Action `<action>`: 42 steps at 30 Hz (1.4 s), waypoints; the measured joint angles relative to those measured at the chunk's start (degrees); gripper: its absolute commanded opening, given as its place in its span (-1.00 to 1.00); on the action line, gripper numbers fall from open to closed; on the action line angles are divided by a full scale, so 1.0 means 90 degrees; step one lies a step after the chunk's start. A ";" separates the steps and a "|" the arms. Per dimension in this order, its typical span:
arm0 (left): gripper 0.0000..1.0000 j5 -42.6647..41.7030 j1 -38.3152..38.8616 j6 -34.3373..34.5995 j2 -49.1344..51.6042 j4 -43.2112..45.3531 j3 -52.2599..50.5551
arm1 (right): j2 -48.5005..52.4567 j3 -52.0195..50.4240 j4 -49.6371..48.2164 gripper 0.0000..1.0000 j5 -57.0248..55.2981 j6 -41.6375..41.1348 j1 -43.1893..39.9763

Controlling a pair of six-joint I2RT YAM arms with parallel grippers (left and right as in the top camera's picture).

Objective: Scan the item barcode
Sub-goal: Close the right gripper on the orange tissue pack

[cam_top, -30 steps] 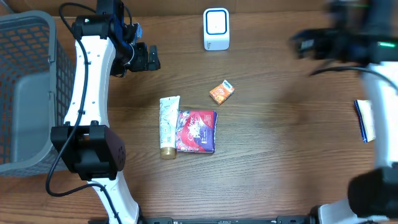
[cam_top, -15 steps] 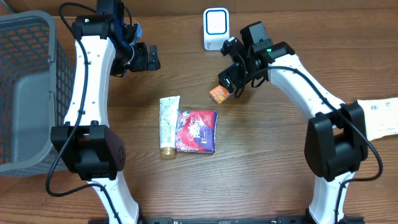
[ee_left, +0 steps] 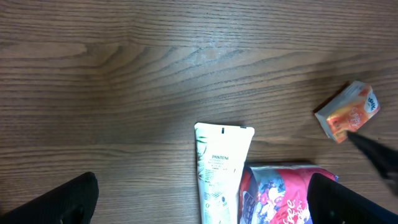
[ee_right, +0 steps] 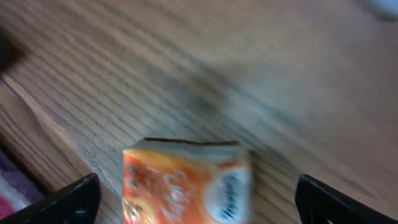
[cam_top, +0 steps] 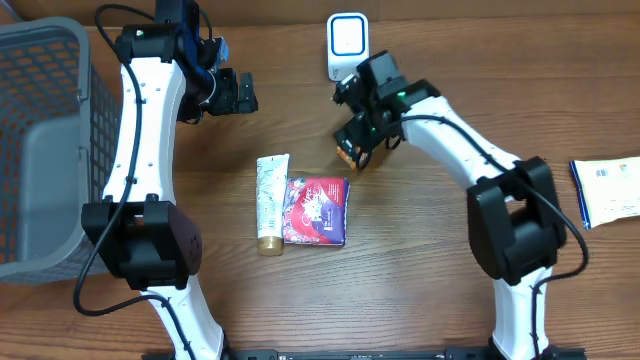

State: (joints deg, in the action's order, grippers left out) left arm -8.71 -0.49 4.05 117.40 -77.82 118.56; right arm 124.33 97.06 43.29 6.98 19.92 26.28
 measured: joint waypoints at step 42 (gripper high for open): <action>1.00 0.0000 0.0000 0.0000 0.0000 0.0002 0.0000 | 0.0474 0.0000 0.0034 0.37 -0.0005 -0.0374 0.0090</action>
State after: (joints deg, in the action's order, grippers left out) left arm -8.71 -0.49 4.05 117.40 -77.80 118.56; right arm 128.60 97.06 43.59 6.94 16.56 27.09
